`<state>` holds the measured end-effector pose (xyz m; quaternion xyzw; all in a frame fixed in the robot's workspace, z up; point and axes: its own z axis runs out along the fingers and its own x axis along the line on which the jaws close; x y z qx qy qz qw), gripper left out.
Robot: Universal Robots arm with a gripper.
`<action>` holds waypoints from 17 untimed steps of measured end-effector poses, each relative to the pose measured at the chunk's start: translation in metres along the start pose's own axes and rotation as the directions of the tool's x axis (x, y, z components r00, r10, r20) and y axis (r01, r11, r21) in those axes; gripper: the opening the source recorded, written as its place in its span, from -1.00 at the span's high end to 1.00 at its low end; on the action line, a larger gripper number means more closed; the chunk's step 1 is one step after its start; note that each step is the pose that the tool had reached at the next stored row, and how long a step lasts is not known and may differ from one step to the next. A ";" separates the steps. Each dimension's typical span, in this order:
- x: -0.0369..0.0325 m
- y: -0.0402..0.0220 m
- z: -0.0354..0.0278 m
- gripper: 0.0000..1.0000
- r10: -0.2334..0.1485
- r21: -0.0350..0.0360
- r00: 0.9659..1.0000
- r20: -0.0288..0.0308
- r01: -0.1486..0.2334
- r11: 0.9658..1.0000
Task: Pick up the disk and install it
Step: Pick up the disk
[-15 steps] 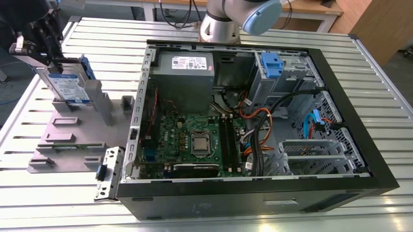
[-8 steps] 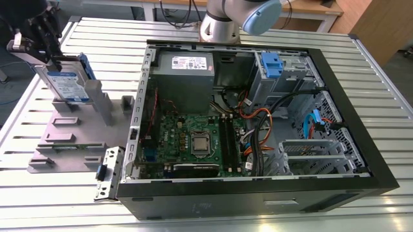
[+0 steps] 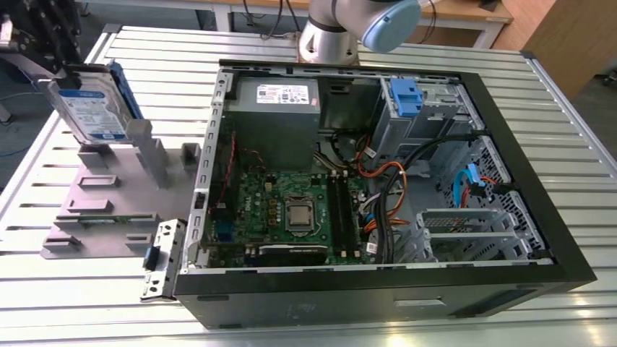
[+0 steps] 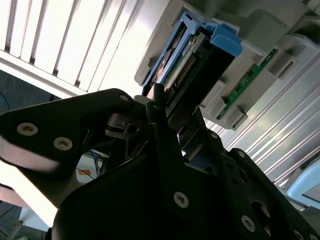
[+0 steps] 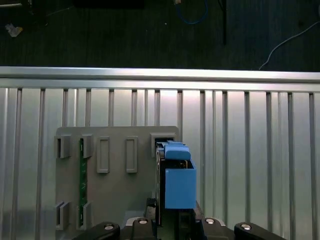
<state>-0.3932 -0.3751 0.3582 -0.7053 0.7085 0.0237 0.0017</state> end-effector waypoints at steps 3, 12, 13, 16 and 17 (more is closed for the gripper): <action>-0.0007 0.0007 -0.0207 0.30 0.000 0.000 1.000 0.000 0.000 1.000; -0.0022 0.0019 -0.0616 0.30 0.000 0.000 1.000 0.000 0.000 1.000; -0.0024 0.0021 -0.0663 0.30 0.000 0.000 1.000 0.000 0.000 1.000; -0.0029 0.0025 -0.0798 0.30 0.000 0.000 1.000 0.000 0.000 1.000; -0.0030 0.0027 -0.0843 0.30 0.000 0.000 1.000 0.000 0.000 1.000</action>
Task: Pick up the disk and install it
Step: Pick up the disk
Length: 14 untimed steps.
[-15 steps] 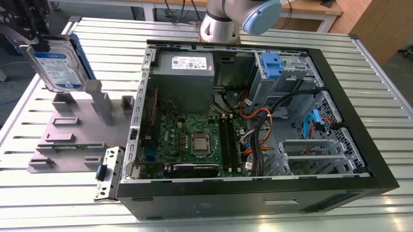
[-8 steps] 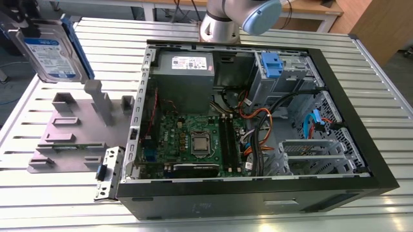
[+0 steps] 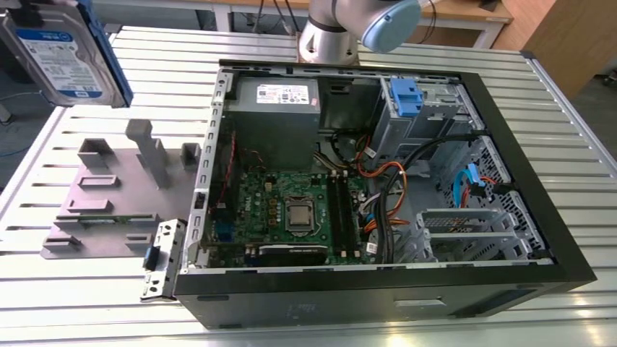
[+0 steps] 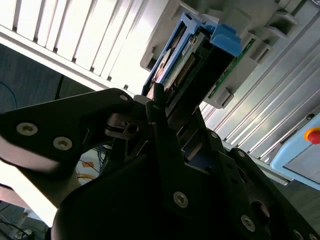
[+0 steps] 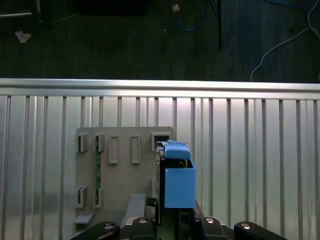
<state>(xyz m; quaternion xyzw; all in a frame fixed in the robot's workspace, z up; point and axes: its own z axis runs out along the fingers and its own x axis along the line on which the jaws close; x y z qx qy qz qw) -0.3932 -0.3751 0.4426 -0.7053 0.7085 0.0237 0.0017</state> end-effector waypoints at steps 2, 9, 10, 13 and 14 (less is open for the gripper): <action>-0.0003 0.0003 -0.0089 0.30 0.000 0.000 1.000 0.000 0.000 1.000; -0.0008 0.0007 -0.0234 0.30 0.000 0.000 1.000 0.000 0.000 1.000; -0.0009 0.0007 -0.0234 0.30 0.000 0.000 1.000 0.000 0.000 1.000; -0.0008 0.0007 -0.0236 0.30 0.000 0.000 1.000 0.000 0.000 1.000; -0.0009 0.0007 -0.0239 0.30 0.000 0.000 1.000 0.000 0.000 1.000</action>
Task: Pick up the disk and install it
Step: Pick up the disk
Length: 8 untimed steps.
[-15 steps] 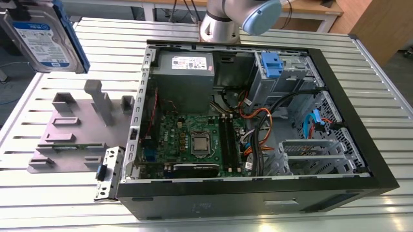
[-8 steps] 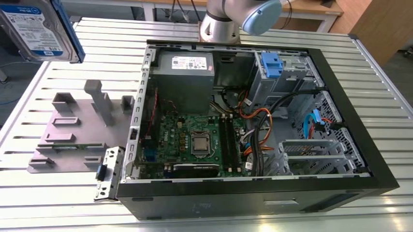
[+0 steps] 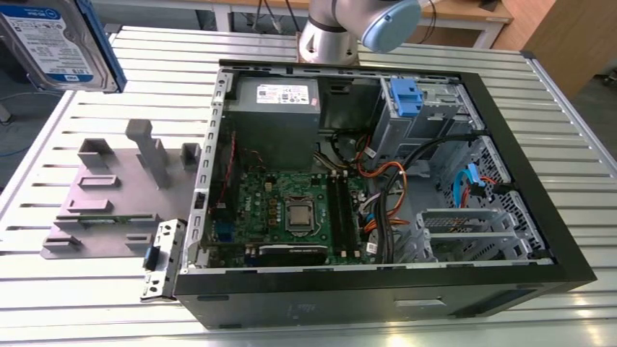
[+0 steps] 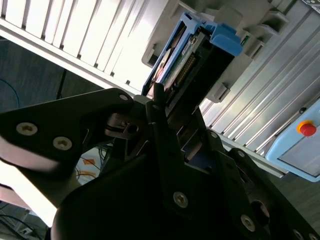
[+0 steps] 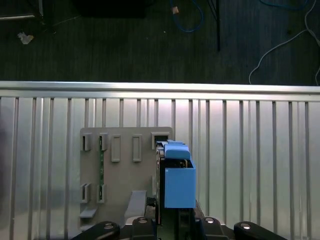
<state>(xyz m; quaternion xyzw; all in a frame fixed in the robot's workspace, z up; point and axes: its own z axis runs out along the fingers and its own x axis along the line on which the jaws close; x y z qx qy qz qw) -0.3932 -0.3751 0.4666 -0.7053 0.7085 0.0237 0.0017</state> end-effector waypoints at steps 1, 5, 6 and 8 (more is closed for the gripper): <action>0.0000 0.0000 -0.0011 0.30 0.000 0.000 1.000 0.000 0.000 1.000; -0.0003 0.0003 -0.0084 0.30 0.000 0.000 1.000 0.000 0.000 1.000; -0.0004 0.0003 -0.0099 0.30 0.000 0.000 1.000 0.000 0.000 1.000; -0.0004 0.0003 -0.0106 0.30 0.000 0.000 1.000 0.000 0.000 1.000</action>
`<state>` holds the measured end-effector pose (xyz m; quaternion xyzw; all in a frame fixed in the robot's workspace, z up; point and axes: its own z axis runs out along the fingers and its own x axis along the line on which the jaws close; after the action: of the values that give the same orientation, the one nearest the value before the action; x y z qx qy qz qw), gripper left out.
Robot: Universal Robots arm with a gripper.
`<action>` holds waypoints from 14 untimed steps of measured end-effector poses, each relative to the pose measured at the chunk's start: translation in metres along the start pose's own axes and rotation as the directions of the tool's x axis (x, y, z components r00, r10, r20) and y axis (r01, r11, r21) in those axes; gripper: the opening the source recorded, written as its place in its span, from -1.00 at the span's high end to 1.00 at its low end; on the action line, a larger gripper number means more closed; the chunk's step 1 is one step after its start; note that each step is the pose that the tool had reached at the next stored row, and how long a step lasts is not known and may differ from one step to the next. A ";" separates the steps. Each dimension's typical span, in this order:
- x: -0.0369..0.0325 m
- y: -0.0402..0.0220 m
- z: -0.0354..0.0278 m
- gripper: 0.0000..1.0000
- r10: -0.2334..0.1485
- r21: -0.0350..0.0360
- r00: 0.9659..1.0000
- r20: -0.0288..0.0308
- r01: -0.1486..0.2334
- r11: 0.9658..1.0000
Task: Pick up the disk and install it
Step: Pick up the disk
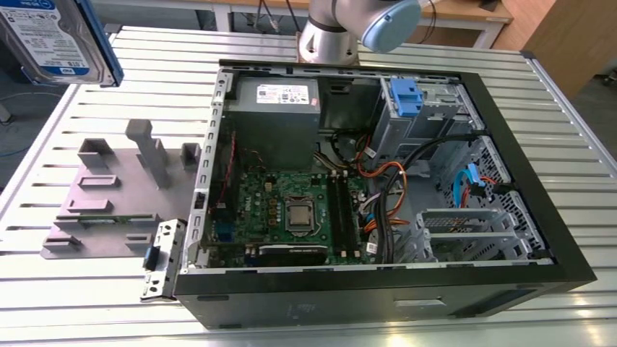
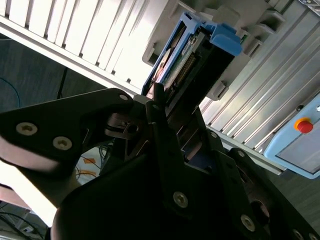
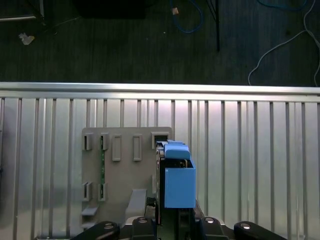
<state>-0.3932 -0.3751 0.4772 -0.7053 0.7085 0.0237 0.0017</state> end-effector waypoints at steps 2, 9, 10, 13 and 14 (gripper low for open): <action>0.0000 0.0000 0.0000 0.30 0.000 0.000 1.000 0.000 0.000 1.000; 0.0000 -0.0016 -0.0003 0.30 0.000 0.000 1.000 0.000 0.000 1.000; 0.0000 -0.0026 -0.0003 0.30 0.000 0.000 1.000 0.000 0.000 1.000; 0.0000 -0.0070 -0.0004 0.30 0.000 0.000 1.000 0.000 0.000 1.000; 0.0000 -0.0088 -0.0004 0.30 0.000 0.000 1.000 0.000 0.000 1.000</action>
<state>-0.3844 -0.3751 0.4773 -0.7053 0.7085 0.0237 0.0018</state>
